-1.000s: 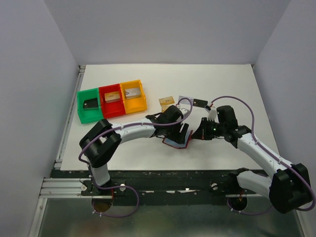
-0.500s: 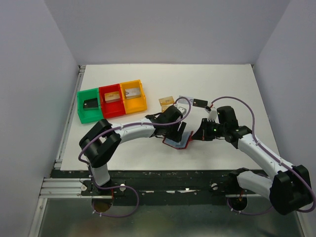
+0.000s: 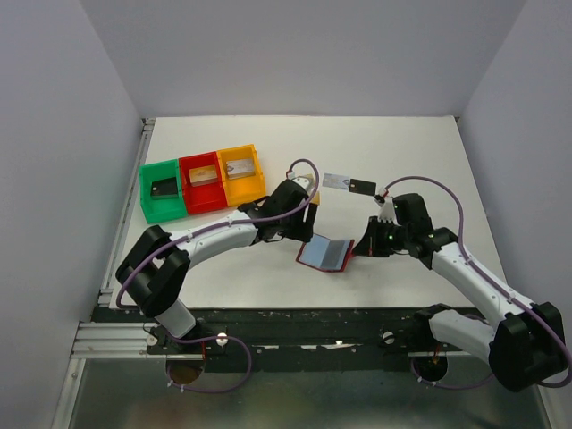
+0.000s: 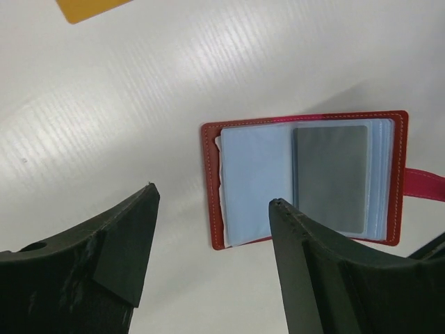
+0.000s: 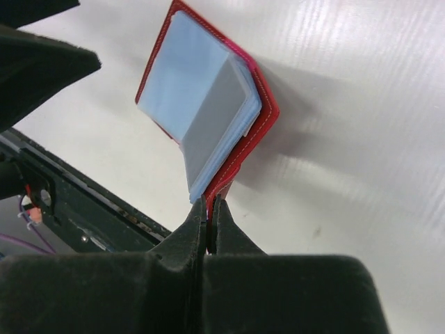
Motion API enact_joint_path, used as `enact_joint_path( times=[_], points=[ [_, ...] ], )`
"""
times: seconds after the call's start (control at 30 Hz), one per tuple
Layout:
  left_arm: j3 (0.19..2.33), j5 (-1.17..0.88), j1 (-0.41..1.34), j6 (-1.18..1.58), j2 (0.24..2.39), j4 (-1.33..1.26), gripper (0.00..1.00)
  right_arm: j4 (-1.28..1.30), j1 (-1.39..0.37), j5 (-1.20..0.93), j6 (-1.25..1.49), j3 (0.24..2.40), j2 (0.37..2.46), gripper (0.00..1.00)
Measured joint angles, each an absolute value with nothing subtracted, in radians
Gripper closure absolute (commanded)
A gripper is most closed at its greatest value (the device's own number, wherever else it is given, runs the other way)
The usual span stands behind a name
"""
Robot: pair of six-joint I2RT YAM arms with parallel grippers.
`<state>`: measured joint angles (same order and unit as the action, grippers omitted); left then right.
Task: Take the credit cards out of the card holder
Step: Remove the credit card from the card holder.
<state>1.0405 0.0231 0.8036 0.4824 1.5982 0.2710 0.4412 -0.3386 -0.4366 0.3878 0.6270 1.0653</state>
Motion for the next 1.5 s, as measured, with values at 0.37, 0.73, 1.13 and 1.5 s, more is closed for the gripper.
enact_joint_path(
  times=[0.37,0.73,1.13,1.5],
  points=[
    [1.097,-0.214,0.865,0.405,1.653,0.208,0.23,0.524,-0.339,-0.342,0.391,0.653,1.065,1.0],
    [1.158,-0.218,0.965,0.316,1.751,0.257,0.19,0.526,-0.339,-0.366,0.393,0.699,1.054,1.0],
    [1.21,-0.206,0.969,0.31,1.792,0.281,0.18,0.526,-0.339,-0.384,0.392,0.699,1.054,1.0],
    [1.217,-0.204,0.969,0.315,1.818,0.281,0.18,0.526,-0.339,-0.391,0.392,0.699,1.055,1.0]
  ],
)
